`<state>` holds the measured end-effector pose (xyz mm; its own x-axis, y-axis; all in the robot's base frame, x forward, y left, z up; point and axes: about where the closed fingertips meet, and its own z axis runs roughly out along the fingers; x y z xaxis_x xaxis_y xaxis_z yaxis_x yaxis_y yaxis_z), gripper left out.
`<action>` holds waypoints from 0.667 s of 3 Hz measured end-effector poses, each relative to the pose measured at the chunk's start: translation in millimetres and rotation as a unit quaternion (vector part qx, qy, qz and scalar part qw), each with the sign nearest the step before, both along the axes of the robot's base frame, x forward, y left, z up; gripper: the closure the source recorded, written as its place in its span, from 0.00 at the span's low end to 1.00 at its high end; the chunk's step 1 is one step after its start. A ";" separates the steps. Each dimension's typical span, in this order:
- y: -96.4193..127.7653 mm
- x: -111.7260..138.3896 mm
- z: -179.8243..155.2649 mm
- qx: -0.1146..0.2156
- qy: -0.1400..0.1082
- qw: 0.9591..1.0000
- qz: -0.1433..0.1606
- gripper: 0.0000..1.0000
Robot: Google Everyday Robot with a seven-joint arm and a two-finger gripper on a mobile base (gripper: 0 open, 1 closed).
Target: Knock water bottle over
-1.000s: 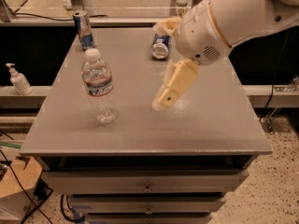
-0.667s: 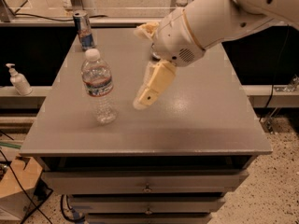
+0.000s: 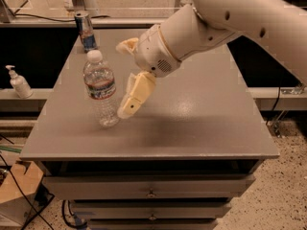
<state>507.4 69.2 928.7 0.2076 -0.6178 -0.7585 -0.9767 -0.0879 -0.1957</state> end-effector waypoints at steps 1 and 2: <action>24.8 -2.0 -13.2 0.026 0.027 0.999 0.024 0.00; 42.4 -5.5 -13.7 0.073 0.053 0.995 0.045 0.00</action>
Offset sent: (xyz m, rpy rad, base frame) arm -0.0084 0.0603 -0.0092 0.2926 0.1864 0.1376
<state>501.9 111.6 915.0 0.1711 -0.4824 -0.8591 -0.9820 -0.1541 -0.1091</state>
